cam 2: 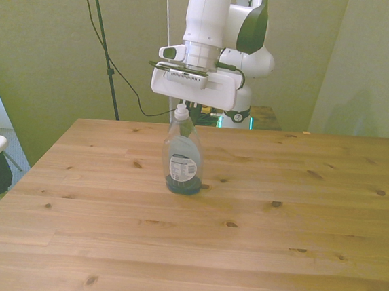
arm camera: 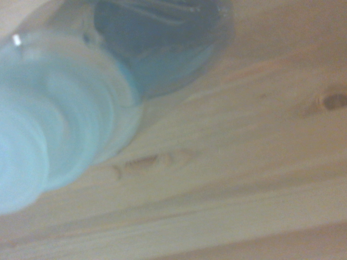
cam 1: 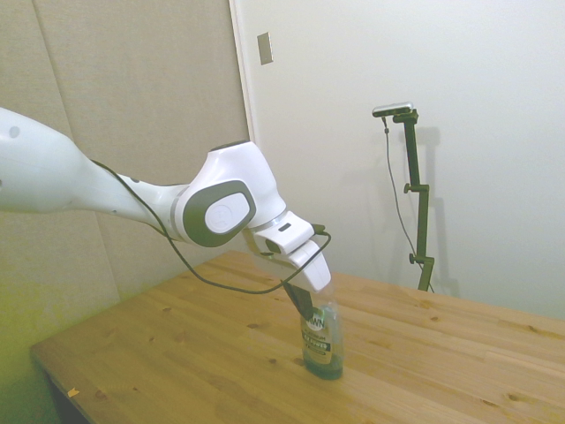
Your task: Knock down the dish soap
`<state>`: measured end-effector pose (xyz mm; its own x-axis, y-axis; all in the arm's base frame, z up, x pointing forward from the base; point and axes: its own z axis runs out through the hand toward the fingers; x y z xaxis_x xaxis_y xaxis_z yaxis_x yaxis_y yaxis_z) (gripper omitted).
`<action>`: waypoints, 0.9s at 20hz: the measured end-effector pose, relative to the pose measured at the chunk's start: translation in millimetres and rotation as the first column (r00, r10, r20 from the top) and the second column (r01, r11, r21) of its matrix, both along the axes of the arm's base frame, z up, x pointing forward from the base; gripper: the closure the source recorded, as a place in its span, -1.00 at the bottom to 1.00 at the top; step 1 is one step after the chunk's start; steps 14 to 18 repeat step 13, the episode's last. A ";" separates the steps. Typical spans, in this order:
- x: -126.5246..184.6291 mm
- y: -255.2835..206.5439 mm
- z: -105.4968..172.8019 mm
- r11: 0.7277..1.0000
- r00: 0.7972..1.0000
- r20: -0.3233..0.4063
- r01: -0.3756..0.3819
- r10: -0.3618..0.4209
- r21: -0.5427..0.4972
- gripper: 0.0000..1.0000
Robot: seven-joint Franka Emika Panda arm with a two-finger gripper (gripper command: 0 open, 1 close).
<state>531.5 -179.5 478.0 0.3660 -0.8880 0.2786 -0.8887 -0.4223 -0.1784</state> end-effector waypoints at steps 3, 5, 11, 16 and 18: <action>31.9 2.0 -3.3 0.999 0.998 0.034 0.049 -0.050 0.008 1.00; 50.2 -1.5 -8.1 0.997 0.996 0.048 0.078 -0.078 0.010 1.00; 86.7 -27.4 -8.8 0.988 0.983 0.094 0.157 -0.156 -0.002 1.00; 94.2 -33.0 -10.7 0.985 0.980 0.099 0.172 -0.170 -0.005 1.00; 94.2 -33.0 -10.7 0.985 0.980 0.099 0.172 -0.170 -0.005 1.00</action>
